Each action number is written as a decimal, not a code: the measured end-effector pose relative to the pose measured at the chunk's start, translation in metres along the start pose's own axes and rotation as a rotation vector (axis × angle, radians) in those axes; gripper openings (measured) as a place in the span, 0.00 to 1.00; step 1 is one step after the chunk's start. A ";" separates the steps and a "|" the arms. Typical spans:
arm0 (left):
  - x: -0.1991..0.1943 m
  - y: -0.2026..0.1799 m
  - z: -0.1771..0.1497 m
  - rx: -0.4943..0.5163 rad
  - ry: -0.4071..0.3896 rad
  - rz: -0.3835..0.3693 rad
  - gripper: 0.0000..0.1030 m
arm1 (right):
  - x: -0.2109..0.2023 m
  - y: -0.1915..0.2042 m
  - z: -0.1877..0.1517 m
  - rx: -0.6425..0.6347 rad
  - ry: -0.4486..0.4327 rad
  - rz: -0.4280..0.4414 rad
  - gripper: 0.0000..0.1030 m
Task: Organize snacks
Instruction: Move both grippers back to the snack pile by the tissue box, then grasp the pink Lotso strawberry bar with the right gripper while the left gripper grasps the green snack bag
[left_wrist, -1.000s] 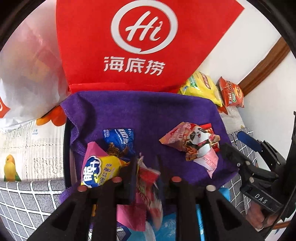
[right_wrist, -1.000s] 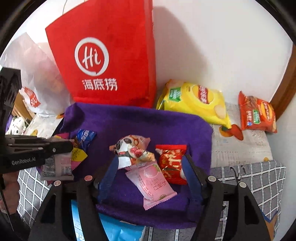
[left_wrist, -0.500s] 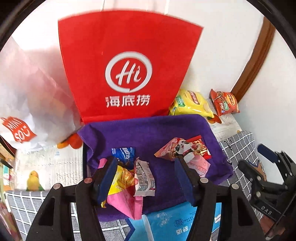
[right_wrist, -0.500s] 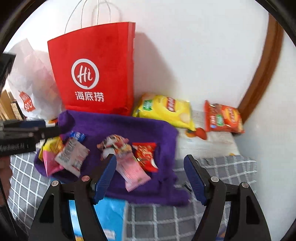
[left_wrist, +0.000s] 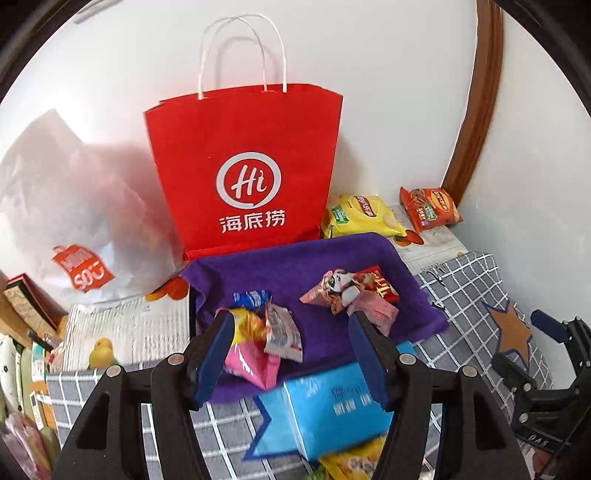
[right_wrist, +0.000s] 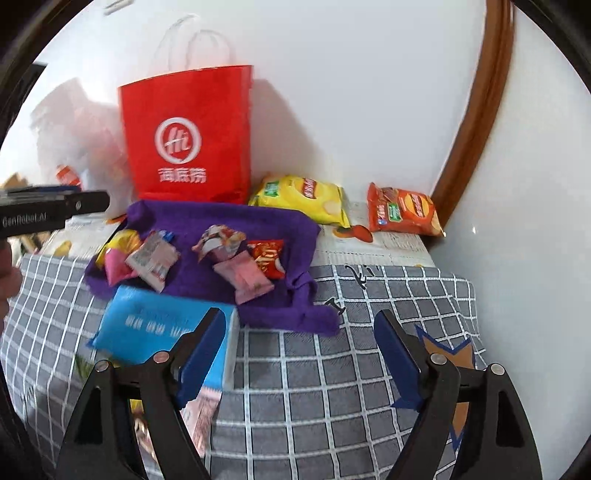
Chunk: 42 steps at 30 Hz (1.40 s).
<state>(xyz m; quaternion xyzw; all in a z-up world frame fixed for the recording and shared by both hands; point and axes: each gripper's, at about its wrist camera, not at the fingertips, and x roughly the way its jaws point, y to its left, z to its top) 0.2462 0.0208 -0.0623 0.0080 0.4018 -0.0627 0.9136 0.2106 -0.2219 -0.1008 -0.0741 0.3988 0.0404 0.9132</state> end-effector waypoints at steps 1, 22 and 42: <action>-0.005 0.000 -0.004 -0.003 0.002 -0.004 0.60 | -0.006 0.003 -0.005 -0.014 -0.012 0.004 0.80; -0.065 0.025 -0.099 -0.122 0.076 -0.050 0.60 | -0.016 0.040 -0.090 0.021 0.088 0.310 0.77; -0.066 0.054 -0.142 -0.192 0.135 -0.005 0.60 | 0.020 0.106 -0.134 -0.167 0.253 0.418 0.22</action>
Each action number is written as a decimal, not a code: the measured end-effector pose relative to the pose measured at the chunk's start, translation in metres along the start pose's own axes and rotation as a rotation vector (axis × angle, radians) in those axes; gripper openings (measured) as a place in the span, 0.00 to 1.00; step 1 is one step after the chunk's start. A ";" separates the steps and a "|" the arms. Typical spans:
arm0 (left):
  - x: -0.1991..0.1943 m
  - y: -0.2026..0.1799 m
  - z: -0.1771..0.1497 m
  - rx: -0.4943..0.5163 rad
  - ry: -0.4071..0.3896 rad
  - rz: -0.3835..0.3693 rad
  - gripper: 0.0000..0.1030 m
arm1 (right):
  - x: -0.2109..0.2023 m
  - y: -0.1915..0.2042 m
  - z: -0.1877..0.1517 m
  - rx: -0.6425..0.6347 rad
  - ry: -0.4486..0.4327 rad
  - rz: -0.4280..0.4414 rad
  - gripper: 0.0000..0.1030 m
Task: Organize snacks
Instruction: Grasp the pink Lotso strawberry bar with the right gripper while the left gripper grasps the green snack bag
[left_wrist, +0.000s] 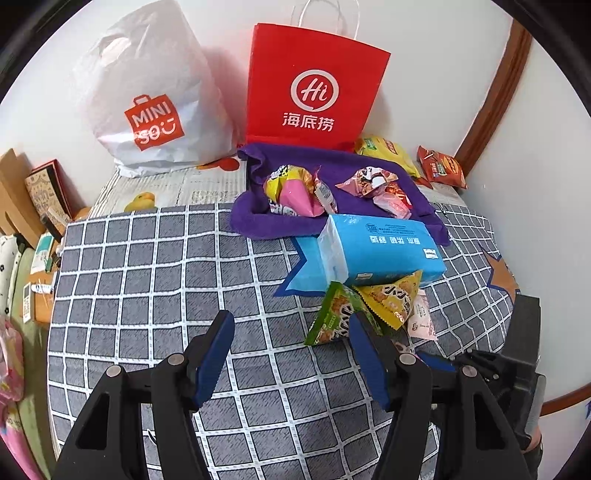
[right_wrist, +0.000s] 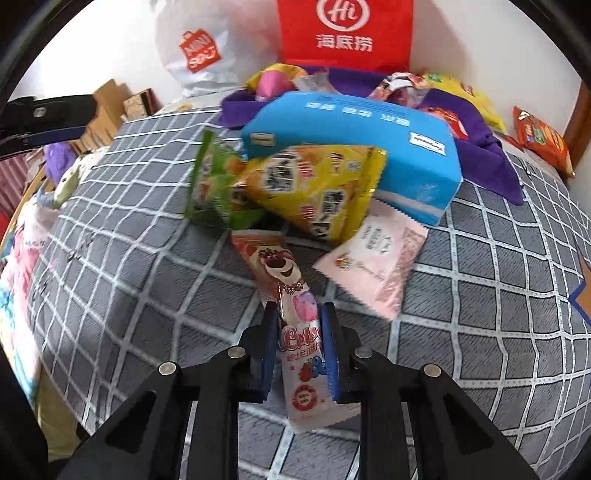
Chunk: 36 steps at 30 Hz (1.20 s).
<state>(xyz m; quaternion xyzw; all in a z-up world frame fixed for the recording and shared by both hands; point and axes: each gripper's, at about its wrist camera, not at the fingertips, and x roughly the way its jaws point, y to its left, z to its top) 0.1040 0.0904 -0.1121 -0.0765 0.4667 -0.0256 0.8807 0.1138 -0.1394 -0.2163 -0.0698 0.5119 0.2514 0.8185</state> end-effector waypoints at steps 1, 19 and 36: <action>0.001 0.001 0.000 -0.005 0.002 -0.003 0.60 | -0.001 0.002 -0.001 -0.004 0.002 0.013 0.22; 0.036 -0.009 -0.020 -0.056 0.030 -0.076 0.60 | -0.029 -0.010 -0.028 0.045 -0.109 -0.057 0.19; 0.108 -0.044 -0.015 -0.038 0.095 -0.091 0.59 | -0.056 -0.089 -0.039 0.193 -0.193 -0.128 0.19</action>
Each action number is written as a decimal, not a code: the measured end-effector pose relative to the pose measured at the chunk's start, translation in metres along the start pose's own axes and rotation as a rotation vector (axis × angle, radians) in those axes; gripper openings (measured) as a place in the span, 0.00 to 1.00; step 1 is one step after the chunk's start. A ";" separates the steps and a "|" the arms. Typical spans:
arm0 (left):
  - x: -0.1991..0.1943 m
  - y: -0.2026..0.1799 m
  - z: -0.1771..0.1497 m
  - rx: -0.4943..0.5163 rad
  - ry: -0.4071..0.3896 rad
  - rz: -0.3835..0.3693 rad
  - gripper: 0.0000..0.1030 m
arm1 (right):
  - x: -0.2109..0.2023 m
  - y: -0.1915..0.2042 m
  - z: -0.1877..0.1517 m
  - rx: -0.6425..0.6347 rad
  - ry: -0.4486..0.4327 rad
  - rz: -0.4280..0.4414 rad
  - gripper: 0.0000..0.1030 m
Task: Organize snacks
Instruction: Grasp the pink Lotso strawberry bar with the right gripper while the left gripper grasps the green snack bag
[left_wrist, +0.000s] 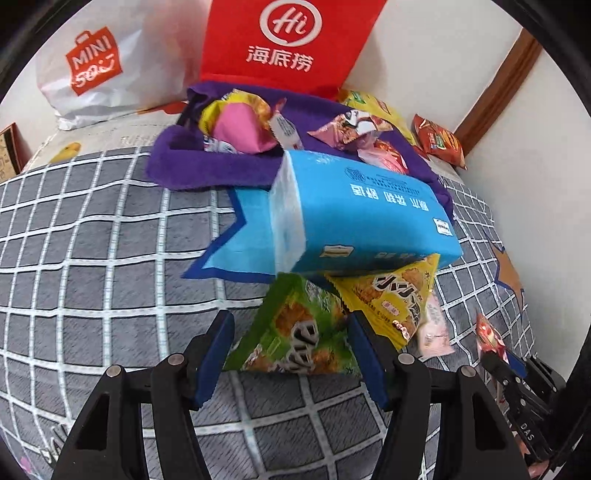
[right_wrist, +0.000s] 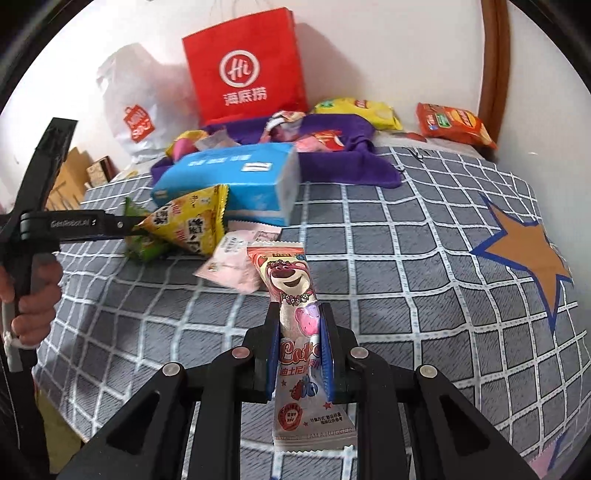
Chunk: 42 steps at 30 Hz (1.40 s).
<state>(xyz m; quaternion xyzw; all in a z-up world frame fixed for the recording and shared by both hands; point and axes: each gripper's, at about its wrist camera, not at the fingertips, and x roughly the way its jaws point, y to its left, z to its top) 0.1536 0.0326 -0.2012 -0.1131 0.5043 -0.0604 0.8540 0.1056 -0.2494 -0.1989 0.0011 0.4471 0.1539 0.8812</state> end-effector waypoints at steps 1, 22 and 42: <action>0.003 -0.002 0.000 0.008 0.003 -0.001 0.59 | 0.005 -0.001 0.001 0.001 0.005 -0.010 0.19; -0.008 0.011 -0.044 0.068 -0.088 0.053 0.42 | 0.041 0.000 0.006 0.037 0.002 -0.076 0.23; -0.009 0.003 -0.056 0.086 -0.162 0.093 0.44 | 0.049 0.000 0.008 0.005 0.005 -0.028 0.38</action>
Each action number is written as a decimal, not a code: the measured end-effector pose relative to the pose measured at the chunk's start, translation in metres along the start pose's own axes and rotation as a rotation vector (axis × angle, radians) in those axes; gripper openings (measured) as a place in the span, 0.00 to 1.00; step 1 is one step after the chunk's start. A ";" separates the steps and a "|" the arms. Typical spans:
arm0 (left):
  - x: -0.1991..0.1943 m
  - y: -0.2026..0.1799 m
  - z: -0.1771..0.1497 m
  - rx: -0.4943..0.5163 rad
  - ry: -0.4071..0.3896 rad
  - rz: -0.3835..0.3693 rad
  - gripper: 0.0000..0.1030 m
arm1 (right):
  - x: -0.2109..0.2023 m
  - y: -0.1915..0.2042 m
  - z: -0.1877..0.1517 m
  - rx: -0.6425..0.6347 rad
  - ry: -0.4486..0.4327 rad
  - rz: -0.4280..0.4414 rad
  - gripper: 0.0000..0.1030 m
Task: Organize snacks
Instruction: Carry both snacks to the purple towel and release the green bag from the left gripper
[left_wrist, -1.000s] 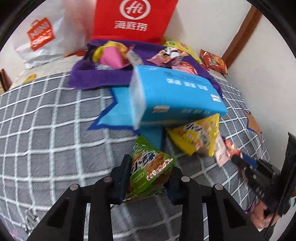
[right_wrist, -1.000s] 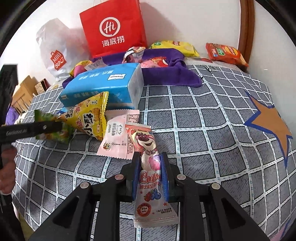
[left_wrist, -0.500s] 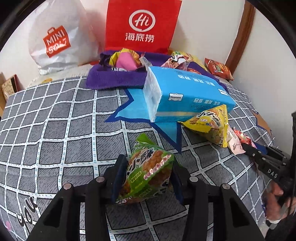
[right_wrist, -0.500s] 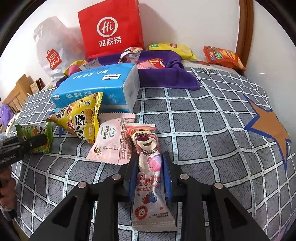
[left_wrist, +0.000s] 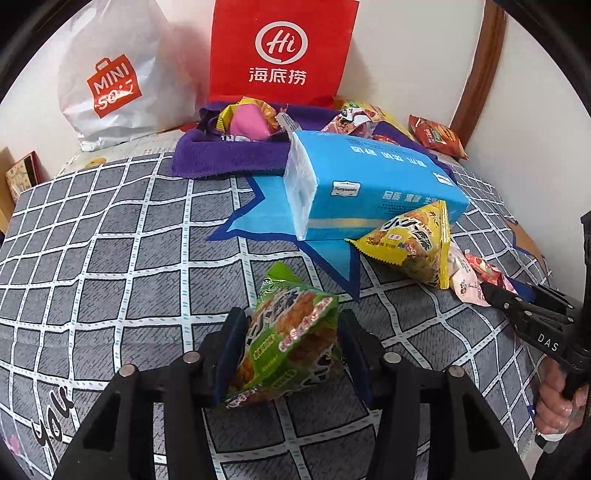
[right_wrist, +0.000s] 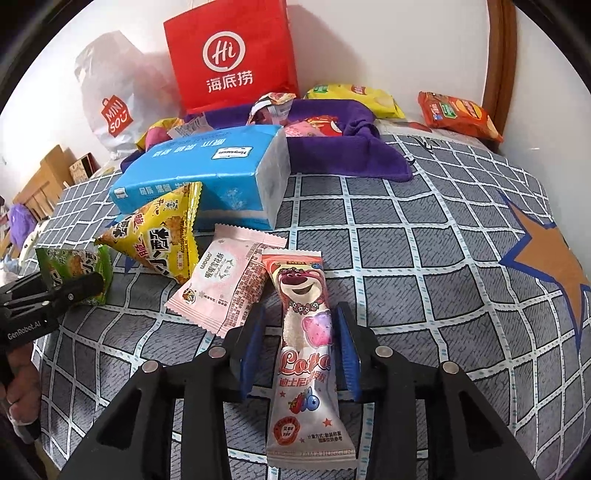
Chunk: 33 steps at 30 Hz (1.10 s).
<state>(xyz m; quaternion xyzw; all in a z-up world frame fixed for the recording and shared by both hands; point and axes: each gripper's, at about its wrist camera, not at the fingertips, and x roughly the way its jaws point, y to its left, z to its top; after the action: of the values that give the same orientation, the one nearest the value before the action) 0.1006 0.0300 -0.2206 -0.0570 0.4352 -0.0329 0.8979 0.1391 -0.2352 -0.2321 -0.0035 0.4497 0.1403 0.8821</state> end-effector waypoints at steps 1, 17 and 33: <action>-0.001 0.002 0.000 -0.009 -0.002 -0.007 0.42 | 0.000 0.000 0.000 0.001 -0.003 0.002 0.36; -0.062 -0.011 0.031 -0.010 -0.018 -0.142 0.40 | -0.072 0.009 0.023 0.031 -0.109 0.047 0.19; -0.096 -0.028 0.123 0.006 -0.084 -0.174 0.40 | -0.118 0.033 0.100 -0.003 -0.195 0.036 0.19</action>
<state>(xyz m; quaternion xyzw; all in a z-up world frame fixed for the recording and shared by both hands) 0.1374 0.0219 -0.0669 -0.0932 0.3903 -0.1099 0.9093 0.1446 -0.2194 -0.0744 0.0172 0.3616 0.1564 0.9190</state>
